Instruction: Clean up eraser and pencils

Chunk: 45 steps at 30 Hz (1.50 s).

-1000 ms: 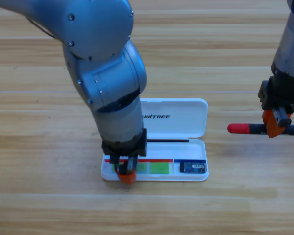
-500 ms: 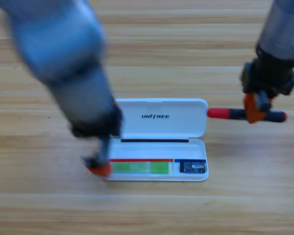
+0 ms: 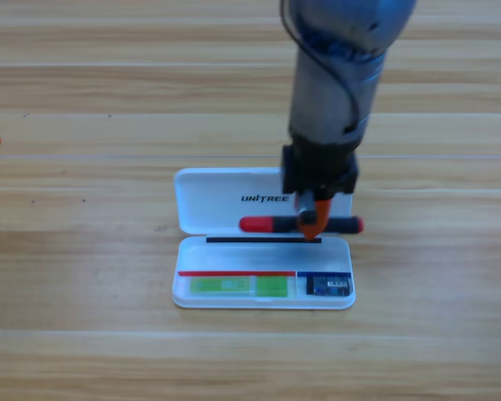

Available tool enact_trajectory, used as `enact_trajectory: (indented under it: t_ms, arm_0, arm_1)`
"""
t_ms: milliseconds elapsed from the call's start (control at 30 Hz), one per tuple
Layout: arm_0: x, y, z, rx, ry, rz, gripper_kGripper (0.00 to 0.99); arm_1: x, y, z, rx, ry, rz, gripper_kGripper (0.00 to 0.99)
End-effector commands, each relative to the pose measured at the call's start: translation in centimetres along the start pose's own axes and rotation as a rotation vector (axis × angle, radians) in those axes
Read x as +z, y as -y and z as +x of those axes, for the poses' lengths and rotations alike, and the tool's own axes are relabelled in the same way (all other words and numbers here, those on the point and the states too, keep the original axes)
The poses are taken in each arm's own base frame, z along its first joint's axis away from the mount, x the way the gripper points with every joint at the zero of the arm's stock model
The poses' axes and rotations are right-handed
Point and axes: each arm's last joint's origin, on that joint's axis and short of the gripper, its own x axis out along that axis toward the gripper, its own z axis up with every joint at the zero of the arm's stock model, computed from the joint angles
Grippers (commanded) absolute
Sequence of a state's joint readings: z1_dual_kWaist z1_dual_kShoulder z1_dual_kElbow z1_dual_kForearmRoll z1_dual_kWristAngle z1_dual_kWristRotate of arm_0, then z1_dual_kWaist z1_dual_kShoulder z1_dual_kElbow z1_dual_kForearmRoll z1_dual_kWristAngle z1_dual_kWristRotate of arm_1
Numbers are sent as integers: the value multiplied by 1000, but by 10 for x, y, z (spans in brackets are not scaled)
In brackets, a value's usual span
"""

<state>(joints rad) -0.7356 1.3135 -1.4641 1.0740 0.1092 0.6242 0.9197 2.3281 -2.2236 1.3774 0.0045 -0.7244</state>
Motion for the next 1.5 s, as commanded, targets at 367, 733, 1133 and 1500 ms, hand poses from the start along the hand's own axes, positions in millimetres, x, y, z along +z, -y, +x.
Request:
enact_trajectory:
  t_ms: [367, 733, 1133, 1500]
  arm_0:
    - [-16, 10, 23, -64, -40, -40, 990]
    - [-17, 13, 32, -65, -34, -39, 990]
    - [-18, 13, 33, -54, -37, -37, 990]
    - [-21, 15, 38, -60, -45, -37, 990]
  arm_1:
    - [34, -2, 61, 48, -83, -27, 0]
    - [34, -3, 62, 53, -89, -27, 0]
    - [34, -2, 68, 61, -101, -24, 0]
    - [34, -2, 63, 41, -98, -5, 799]
